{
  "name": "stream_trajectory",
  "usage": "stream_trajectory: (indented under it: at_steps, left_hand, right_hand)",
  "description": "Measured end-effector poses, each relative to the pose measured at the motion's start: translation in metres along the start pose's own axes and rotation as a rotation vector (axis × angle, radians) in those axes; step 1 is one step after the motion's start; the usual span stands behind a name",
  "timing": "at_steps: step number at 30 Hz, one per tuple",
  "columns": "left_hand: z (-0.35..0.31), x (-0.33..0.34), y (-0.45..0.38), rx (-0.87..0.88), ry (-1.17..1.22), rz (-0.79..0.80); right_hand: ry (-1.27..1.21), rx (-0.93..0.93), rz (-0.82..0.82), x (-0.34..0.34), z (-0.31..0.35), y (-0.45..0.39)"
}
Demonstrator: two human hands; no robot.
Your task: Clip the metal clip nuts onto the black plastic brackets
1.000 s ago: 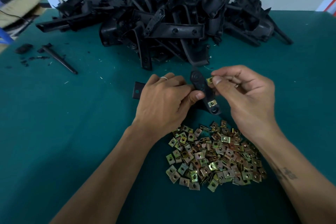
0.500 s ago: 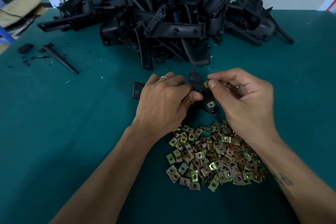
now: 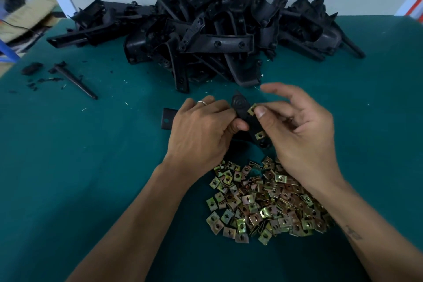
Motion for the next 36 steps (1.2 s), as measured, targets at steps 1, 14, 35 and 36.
stream_trajectory:
  at_steps: [1,14,35,36]
  left_hand:
    - [0.0,0.0,0.0,0.002,0.0,-0.002]
    - [-0.003,0.001,-0.001,0.013,-0.028,0.042]
    - [0.005,-0.003,-0.001,-0.111,-0.081,0.043]
    - [0.004,-0.003,-0.002,-0.11,-0.087,0.05]
  right_hand:
    - [0.021,0.004,0.037,0.0,-0.001,-0.001]
    - [-0.214,0.215,-0.005,0.011,-0.022,0.001]
    - [0.28,-0.183,0.127,0.005,0.01,-0.003]
    - [0.355,-0.253,0.164,0.004,0.012,-0.003]
Point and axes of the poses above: each hand's wrist, its own y-axis away from the middle knuckle, its own x-axis out of the palm, z = x × y, the point moved 8 cm from there along -y, towards the middle knuckle, and after that the axes turned 10 degrees about y, right-handed, at the moved point
